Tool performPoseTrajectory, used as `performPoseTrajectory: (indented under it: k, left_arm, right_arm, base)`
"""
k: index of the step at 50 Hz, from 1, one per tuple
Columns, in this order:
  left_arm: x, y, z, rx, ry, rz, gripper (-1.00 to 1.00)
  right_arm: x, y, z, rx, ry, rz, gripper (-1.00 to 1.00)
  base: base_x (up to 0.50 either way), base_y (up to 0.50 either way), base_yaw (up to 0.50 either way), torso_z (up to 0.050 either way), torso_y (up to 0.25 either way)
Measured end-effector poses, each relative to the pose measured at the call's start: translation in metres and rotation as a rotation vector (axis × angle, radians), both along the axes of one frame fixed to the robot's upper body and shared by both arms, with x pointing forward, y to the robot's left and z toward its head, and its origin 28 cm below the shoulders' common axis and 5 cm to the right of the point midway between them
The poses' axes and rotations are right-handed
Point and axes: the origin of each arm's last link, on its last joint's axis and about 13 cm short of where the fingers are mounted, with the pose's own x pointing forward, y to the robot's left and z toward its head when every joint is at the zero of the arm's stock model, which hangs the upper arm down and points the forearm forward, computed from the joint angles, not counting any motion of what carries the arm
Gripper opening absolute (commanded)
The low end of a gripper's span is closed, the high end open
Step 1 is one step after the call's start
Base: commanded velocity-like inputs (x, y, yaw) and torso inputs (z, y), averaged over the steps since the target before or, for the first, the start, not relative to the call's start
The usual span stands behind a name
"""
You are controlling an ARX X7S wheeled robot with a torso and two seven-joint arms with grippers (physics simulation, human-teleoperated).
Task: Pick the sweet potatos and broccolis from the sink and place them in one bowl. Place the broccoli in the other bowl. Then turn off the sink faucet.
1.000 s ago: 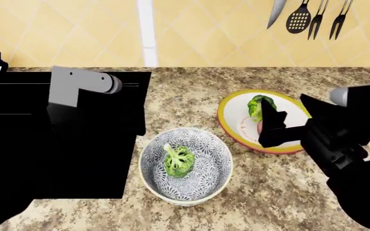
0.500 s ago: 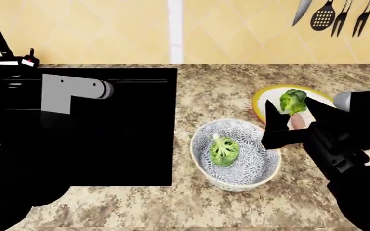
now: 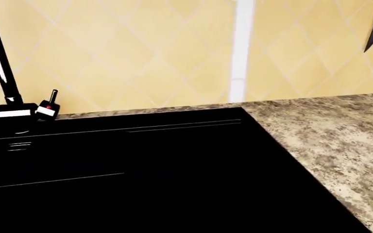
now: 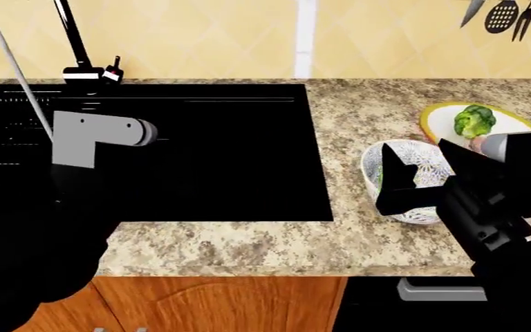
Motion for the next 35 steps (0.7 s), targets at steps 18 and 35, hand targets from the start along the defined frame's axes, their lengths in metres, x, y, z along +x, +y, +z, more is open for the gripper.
performPoseTrajectory:
  k: [18, 35]
  left_arm:
    - [-0.0008, 0.0008, -0.0018, -0.003, -0.003, 0.007, 1.0]
    - [-0.0027, 0.0032, -0.0039, -0.016, -0.011, 0.005, 1.0]
  right_arm:
    - [0.0008, 0.0016, -0.0032, -0.002, -0.003, 0.005, 1.0]
    - [0.0023, 0.0031, -0.0045, 0.005, 0.001, 0.007, 1.0]
  base:
    - [0.03, 0.49, 0.0, 0.0, 0.0]
    - [0.04, 0.5, 0.0, 0.0, 0.0]
